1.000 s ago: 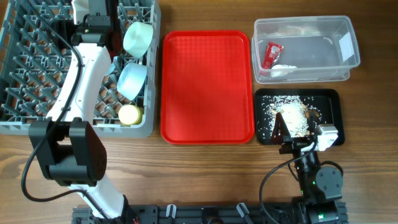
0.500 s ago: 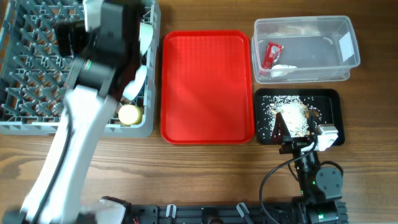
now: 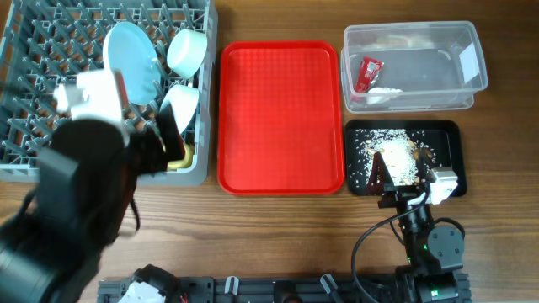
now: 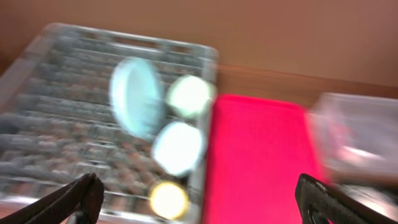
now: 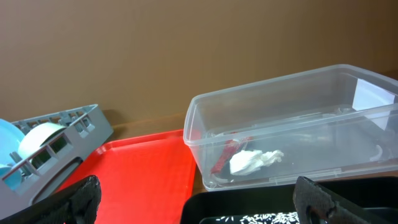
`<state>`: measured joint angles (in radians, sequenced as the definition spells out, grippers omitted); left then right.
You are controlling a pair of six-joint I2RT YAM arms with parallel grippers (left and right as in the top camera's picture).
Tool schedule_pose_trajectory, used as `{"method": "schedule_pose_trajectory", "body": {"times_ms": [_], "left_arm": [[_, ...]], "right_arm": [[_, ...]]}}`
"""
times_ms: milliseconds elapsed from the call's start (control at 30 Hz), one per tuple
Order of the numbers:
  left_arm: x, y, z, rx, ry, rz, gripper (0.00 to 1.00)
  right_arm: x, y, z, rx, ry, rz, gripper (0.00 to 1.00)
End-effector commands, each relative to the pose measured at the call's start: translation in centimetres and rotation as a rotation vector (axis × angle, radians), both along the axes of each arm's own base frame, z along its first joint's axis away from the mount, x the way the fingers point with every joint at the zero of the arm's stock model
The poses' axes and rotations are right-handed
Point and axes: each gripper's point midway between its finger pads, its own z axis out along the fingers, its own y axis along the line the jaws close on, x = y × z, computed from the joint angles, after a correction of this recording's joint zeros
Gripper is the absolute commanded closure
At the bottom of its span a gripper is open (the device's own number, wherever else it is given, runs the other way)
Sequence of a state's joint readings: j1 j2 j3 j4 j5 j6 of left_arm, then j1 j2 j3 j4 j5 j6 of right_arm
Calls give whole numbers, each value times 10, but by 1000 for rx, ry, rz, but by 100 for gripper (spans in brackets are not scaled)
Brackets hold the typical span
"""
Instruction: Sort waste into correct bins and load items into the dishwasher rack
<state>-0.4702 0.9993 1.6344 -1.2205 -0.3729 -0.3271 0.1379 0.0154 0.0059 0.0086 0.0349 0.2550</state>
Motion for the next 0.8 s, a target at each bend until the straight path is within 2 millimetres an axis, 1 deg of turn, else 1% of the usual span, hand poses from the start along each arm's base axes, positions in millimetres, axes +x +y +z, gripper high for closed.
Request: {"method": "schedule_pose_trajectory", "body": {"times_ms": [0, 133, 200, 233, 333, 400, 500, 633, 767], "left_arm": [[-48, -42, -2, -183, 68, -292, 0], [-74, -24, -5, -154, 61, -281, 0], [-77, -9, -5, -161, 47, -197, 0], [-75, 1, -4, -186, 38, -120, 0], [-72, 21, -8, -258, 24, 56, 0], [-64, 26, -10, -282, -12, 113, 0], [-49, 28, -15, -319, -105, 145, 0], [-35, 27, -41, -402, -199, 153, 0], [-30, 32, -71, -465, -311, 152, 0]], "right_arm": [[0, -5, 3, -14, -17, -25, 0], [0, -5, 3, -14, -17, -25, 0], [0, -5, 3, -14, -17, -25, 0], [0, -5, 3, -14, -17, -25, 0], [0, -5, 3, -14, -17, -25, 0], [0, -5, 3, -14, -17, -25, 0], [0, -5, 3, -14, -17, -25, 0], [0, -5, 3, -14, -17, -25, 0], [0, -5, 3, -14, -17, -25, 0]]}}
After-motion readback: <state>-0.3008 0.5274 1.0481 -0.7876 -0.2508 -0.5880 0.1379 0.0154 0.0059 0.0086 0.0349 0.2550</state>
